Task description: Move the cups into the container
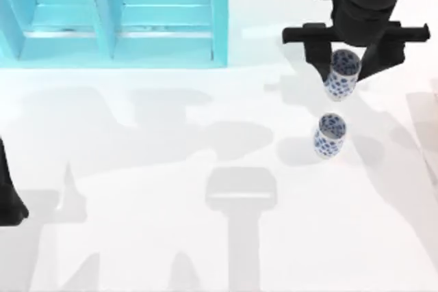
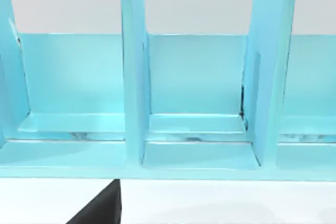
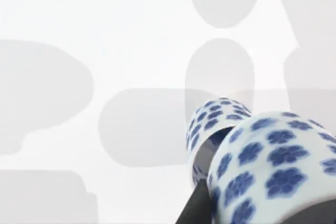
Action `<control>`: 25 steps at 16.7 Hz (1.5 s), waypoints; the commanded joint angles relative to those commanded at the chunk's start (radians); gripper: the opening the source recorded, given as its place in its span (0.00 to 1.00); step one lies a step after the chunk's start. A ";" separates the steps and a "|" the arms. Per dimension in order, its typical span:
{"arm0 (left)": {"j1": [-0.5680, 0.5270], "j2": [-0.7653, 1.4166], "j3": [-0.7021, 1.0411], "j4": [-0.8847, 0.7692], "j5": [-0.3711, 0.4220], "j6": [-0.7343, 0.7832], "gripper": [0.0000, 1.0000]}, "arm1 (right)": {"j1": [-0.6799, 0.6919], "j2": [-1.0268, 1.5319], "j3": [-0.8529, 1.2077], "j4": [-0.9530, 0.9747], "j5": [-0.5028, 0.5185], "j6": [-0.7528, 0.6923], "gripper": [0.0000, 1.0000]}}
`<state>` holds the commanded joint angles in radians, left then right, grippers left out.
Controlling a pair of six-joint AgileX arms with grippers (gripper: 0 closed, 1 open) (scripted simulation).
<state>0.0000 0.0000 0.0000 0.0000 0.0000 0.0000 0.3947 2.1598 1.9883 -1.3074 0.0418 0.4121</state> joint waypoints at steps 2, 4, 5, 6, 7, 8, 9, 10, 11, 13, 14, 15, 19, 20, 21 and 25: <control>0.000 0.000 0.000 0.000 0.000 0.000 1.00 | -0.001 -0.001 -0.001 -0.001 0.000 -0.001 0.00; 0.000 0.000 0.000 0.000 0.000 0.000 1.00 | 0.002 0.000 0.002 0.001 0.001 0.001 0.00; 0.000 0.000 0.000 0.000 0.000 0.000 1.00 | -0.009 -0.008 -0.006 0.001 -0.001 -0.007 0.00; 0.000 0.000 0.000 0.000 0.000 0.000 1.00 | -0.030 -0.025 -0.023 -0.001 -0.004 -0.024 0.00; 0.000 0.000 0.000 0.000 0.000 0.000 1.00 | -0.060 -0.051 -0.049 -0.003 -0.009 -0.049 0.00; 0.000 0.000 0.000 0.000 0.000 0.000 1.00 | -0.101 -0.087 -0.085 -0.006 -0.014 -0.084 0.00; 0.000 0.000 0.000 0.000 0.000 0.000 1.00 | -0.151 -0.128 -0.127 -0.008 -0.020 -0.123 0.00; 0.000 0.000 0.000 0.000 0.000 0.000 1.00 | -0.208 -0.170 -0.169 -0.011 -0.025 -0.168 0.00; 0.000 0.000 0.000 0.000 0.000 0.000 1.00 | -0.269 -0.208 -0.207 -0.012 -0.031 -0.224 0.00; 0.000 0.000 0.000 0.000 0.000 0.000 1.00 | -0.390 -0.277 -0.277 -0.014 -0.041 -0.361 0.00; 0.000 0.000 0.000 0.000 0.000 0.000 1.00 | -0.450 -0.310 -0.311 -0.014 -0.045 -0.445 0.00; 0.000 0.000 0.000 0.000 0.000 0.000 1.00 | -0.515 -0.345 -0.346 -0.015 -0.049 -0.536 0.00; 0.000 0.000 0.000 0.000 0.000 0.000 1.00 | -0.801 -0.537 -0.535 -0.020 -0.068 -0.856 0.00; 0.000 0.000 0.000 0.000 0.000 0.000 1.00 | -0.865 -0.589 -0.585 -0.019 -0.073 -0.913 0.00; 0.000 0.000 0.000 0.000 0.000 0.000 1.00 | -0.920 -0.634 -0.629 -0.019 -0.079 -0.960 0.00; 0.000 0.000 0.000 0.000 0.000 0.000 1.00 | -1.041 -0.730 -0.725 -0.018 -0.099 -1.050 0.00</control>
<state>0.0000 0.0000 0.0000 0.0000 0.0000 0.0000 -0.6461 1.4300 1.2630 -1.3255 -0.0571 -0.6378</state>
